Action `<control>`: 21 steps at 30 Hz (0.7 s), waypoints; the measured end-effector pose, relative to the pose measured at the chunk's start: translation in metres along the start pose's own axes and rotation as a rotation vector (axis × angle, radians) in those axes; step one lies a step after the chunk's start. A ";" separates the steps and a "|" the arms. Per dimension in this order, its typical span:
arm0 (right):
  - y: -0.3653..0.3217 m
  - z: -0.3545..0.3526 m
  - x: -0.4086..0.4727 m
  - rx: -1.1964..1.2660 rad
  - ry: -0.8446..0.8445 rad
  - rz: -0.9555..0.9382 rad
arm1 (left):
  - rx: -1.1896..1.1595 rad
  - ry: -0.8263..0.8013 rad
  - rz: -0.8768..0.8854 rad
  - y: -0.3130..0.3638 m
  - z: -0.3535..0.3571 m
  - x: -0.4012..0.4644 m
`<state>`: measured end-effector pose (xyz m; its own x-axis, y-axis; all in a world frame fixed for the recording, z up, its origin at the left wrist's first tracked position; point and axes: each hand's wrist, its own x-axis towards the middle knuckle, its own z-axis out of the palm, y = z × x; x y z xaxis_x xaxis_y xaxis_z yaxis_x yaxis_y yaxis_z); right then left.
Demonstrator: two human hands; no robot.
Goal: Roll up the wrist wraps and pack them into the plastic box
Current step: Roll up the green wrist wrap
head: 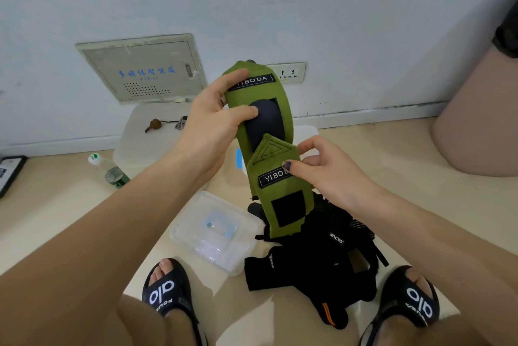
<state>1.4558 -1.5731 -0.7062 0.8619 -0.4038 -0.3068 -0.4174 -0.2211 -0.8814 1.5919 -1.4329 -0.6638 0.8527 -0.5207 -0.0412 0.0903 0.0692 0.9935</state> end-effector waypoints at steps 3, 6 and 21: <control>0.003 -0.001 0.001 -0.016 -0.033 -0.061 | -0.037 0.001 -0.031 0.000 0.003 -0.001; 0.000 -0.001 0.001 0.064 -0.091 -0.049 | -0.130 0.028 -0.062 0.003 0.006 -0.002; -0.016 0.003 -0.007 0.278 -0.027 -0.194 | 0.092 0.030 -0.085 -0.015 0.022 -0.019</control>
<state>1.4574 -1.5642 -0.6909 0.9265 -0.3531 -0.1298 -0.1534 -0.0395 -0.9874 1.5635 -1.4427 -0.6757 0.8594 -0.4953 -0.1274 0.1165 -0.0530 0.9918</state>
